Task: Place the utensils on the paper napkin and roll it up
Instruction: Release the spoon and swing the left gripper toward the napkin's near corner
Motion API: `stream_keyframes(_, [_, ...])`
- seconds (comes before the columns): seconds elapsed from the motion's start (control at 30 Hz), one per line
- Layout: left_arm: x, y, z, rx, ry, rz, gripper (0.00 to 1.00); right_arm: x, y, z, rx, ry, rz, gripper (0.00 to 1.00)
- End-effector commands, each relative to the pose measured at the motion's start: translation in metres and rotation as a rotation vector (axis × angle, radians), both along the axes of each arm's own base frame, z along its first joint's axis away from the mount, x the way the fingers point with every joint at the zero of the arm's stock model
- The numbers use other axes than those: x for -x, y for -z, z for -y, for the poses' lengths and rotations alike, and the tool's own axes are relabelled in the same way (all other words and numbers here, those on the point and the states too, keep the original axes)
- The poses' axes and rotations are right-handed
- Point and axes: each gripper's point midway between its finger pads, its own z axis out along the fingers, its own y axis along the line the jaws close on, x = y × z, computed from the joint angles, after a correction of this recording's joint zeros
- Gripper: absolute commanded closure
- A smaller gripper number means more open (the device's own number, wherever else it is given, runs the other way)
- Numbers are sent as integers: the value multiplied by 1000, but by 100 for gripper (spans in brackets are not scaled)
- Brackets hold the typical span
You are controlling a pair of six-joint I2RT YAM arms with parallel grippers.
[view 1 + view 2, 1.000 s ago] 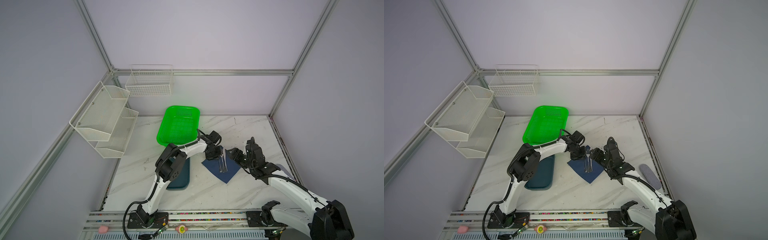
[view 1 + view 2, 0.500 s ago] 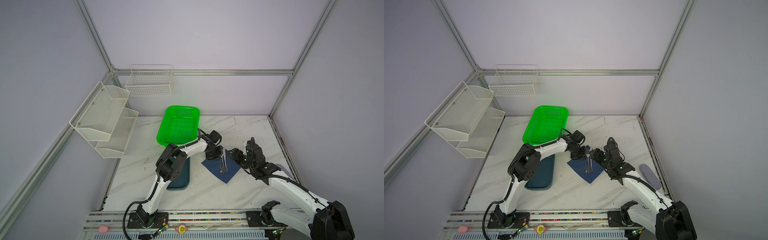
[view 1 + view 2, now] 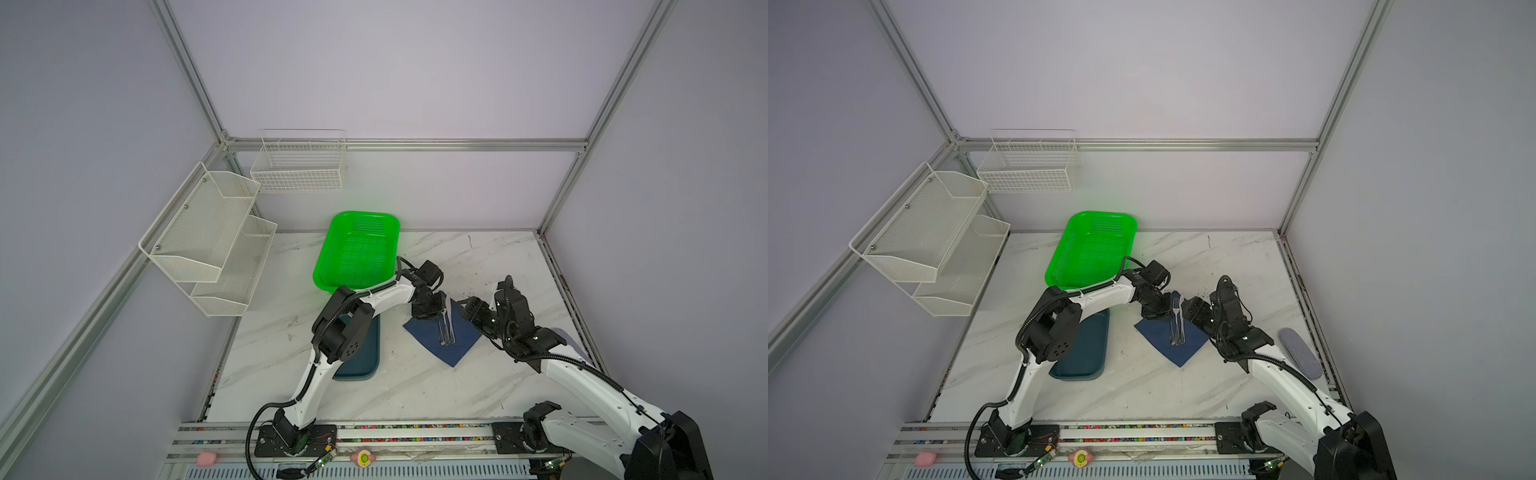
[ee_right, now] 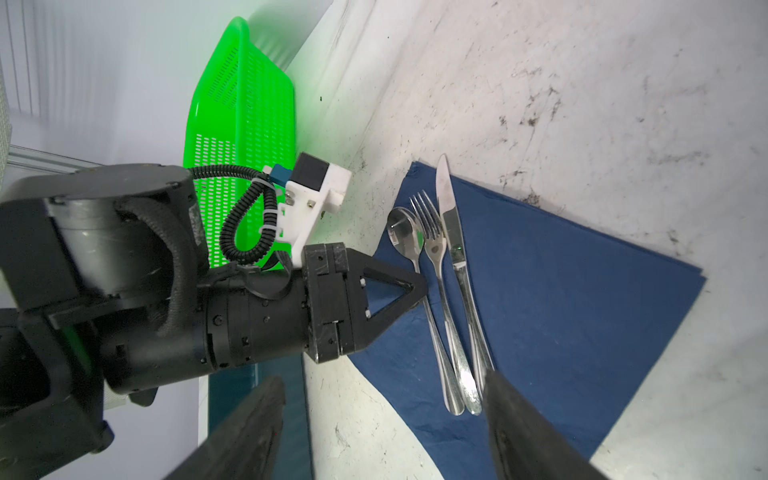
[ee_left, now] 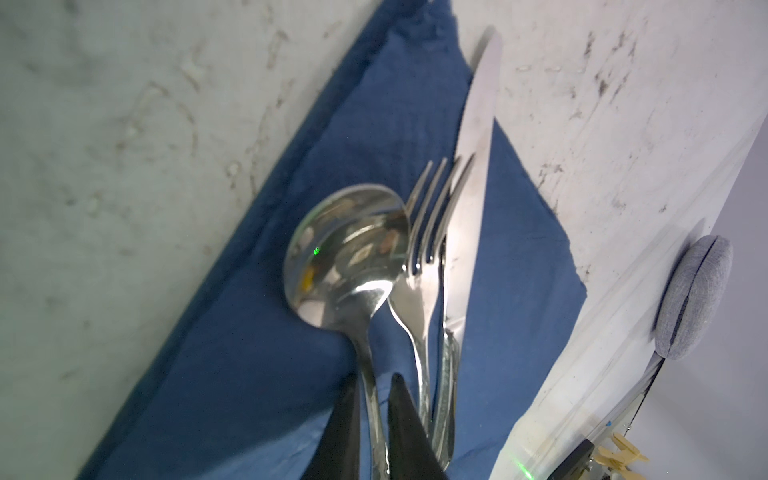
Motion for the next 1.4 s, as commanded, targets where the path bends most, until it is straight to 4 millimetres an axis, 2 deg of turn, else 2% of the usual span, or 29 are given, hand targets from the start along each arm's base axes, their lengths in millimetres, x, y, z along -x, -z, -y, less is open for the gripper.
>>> stream_keyframes(0.0, [-14, -75, 11, 105, 40, 170, 84, 5, -1, 14, 33, 56, -17, 23])
stream_keyframes(0.2, [-6, -107, -14, 89, 50, 305, 81, 16, -1, 29, 81, 92, -24, 23])
stream_keyframes(0.4, [17, -134, -47, 155, 13, 462, 81, 33, 21, 37, 189, 44, -117, 23])
stream_keyframes(0.5, [34, -146, -54, 242, 24, 518, 79, 41, 28, 34, 182, 0, -137, 24])
stream_keyframes(0.63, [55, -156, -60, 326, 60, 564, 77, 58, 44, 20, 82, -47, -189, 26])
stream_keyframes(0.7, [63, -167, -69, 345, 55, 607, 77, 66, 47, 8, 14, -102, -209, 26])
stream_keyframes(0.73, [70, -179, -74, 367, 65, 649, 76, 71, 49, 2, -21, -123, -221, 28])
stream_keyframes(0.8, [79, -190, -79, 390, 107, 718, 68, 78, 59, 0, -58, -118, -264, 31])
stream_keyframes(0.87, [88, -190, -81, 395, 169, 762, 63, 85, 69, -1, -82, -120, -296, 32])
stream_keyframes(0.97, [98, -185, -82, 384, 204, 730, 60, 91, 78, -4, -99, -133, -329, 35])
stream_keyframes(1.03, [107, -184, -77, 378, 249, 741, 56, 94, 80, -5, -102, -146, -338, 35])
stream_keyframes(1.2, [128, -166, -64, 294, 366, 780, 54, 98, 88, -11, -142, -172, -355, 35])
stream_keyframes(1.37, [135, -143, -57, 221, 468, 813, 55, 97, 95, -14, -148, -176, -357, 35])
